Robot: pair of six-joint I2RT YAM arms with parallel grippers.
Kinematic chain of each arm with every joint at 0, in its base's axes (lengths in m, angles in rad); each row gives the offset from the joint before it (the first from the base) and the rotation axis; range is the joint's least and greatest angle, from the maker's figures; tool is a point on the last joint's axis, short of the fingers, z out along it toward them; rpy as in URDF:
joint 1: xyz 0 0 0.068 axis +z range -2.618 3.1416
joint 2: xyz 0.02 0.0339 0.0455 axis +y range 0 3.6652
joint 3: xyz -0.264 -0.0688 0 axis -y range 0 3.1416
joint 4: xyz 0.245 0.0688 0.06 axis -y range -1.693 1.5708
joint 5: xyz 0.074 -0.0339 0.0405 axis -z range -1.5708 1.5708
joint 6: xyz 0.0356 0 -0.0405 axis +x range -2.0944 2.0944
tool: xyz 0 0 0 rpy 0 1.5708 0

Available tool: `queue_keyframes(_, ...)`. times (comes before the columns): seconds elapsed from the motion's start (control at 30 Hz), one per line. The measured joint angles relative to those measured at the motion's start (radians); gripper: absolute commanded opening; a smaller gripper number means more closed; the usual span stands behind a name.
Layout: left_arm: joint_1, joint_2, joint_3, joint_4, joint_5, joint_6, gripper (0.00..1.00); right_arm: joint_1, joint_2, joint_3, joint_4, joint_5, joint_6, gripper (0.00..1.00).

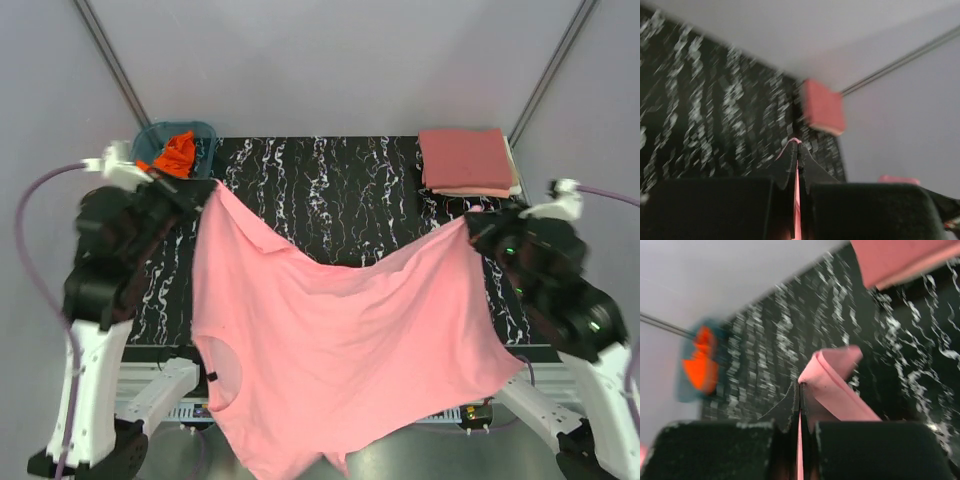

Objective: Fold and stack the t-shirts
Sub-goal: Flatten the tshirt out

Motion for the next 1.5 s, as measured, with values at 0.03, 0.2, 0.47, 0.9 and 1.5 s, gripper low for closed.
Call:
queue_keyframes(0.03,0.0,0.027,-0.047,-0.004,-0.009,0.013,0.0,0.0,0.031,-0.036,0.008,0.004,-0.006,0.0)
queue_keyframes(0.2,0.022,0.244,-0.116,-0.015,-0.044,0.094,0.0,0.0,0.248,-0.099,0.071,0.042,-0.071,0.0)
queue_keyframes(0.47,0.123,0.446,0.291,0.064,0.022,0.159,0.0,0.0,0.466,0.207,0.227,0.125,-0.253,0.0)
queue_keyframes(0.9,0.122,-0.282,-0.603,0.132,0.1,0.114,0.0,0.0,0.033,-0.523,0.237,-0.044,-0.039,0.0)
queue_keyframes(1.5,0.114,-0.382,-0.923,0.088,0.178,0.055,0.0,0.0,0.339,-0.436,-0.135,-0.053,0.571,0.53)
